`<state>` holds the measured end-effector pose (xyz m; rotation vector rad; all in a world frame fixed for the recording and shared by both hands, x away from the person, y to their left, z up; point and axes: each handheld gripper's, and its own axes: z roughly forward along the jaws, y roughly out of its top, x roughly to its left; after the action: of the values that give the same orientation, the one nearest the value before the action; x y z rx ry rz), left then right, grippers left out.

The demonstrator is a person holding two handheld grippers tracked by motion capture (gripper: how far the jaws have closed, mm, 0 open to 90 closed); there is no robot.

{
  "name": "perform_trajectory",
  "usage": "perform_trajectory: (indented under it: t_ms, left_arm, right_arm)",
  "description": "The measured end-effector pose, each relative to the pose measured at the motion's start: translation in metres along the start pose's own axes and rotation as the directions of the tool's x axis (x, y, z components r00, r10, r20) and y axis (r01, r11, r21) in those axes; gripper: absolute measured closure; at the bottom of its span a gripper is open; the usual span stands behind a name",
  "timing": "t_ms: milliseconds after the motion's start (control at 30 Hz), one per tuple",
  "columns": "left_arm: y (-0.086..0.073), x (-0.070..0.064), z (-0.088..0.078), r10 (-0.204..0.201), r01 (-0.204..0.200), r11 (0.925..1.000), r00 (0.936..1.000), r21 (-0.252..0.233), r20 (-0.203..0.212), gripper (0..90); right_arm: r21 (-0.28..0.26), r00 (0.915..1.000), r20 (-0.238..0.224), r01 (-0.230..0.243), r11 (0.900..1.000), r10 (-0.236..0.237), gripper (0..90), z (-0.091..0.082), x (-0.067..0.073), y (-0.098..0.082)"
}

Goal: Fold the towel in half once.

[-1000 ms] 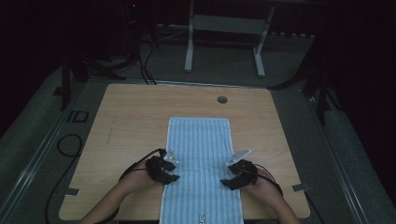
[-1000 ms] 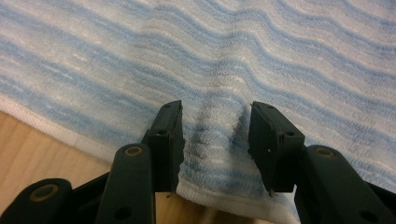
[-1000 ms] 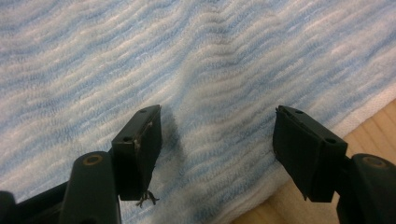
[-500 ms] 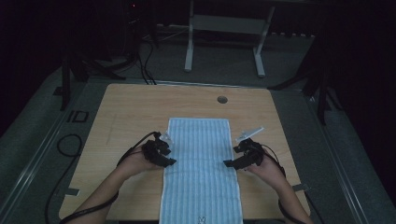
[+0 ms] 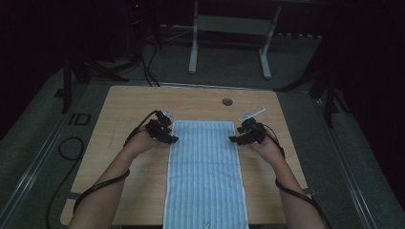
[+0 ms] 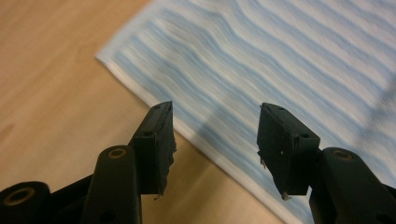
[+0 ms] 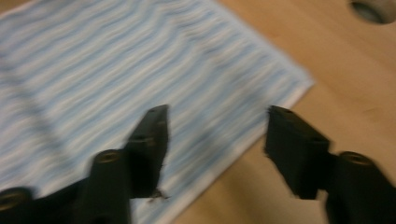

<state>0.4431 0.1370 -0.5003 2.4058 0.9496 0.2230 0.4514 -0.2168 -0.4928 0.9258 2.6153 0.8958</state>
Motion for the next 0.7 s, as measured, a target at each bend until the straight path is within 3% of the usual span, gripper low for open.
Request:
perform_trajectory:
  t_ms: [100,133,300,467,600,700]
  left_arm:
    - [0.003,0.003,0.003,-0.002,0.002,1.0000,0.9998,0.005,-0.017,47.1]
    - [0.010,0.013,0.012,-0.029,0.030,0.9995,0.9985,0.013,-0.046,47.1]
    - [0.018,0.025,0.025,-0.074,0.074,0.9972,0.9949,-0.004,-0.068,47.1]
    - [0.022,0.032,0.037,-0.101,0.100,0.9948,0.9918,-0.019,-0.079,47.0]
    - [0.022,0.034,0.044,-0.110,0.106,0.9933,0.9899,-0.045,-0.090,47.1]
    - [0.022,0.034,0.048,-0.097,0.095,0.9951,0.9903,-0.027,-0.100,47.1]
  right_arm:
    - [0.021,0.9996,0.026,-0.015,1.000,0.014,42.9,0.007,-0.009,0.005]
    - [0.047,0.9982,0.044,-0.042,0.998,0.040,44.8,0.015,-0.019,0.010]
    - [0.117,0.9936,0.097,-0.069,0.991,0.058,44.6,0.033,-0.029,0.019]
    - [0.128,0.9906,0.112,-0.093,0.987,0.079,43.3,0.042,-0.035,0.028]
    - [0.131,0.9855,0.156,-0.088,0.987,0.067,43.3,0.048,-0.036,0.030]
    - [0.106,0.9853,0.127,-0.128,0.986,0.115,43.3,0.052,-0.037,0.029]
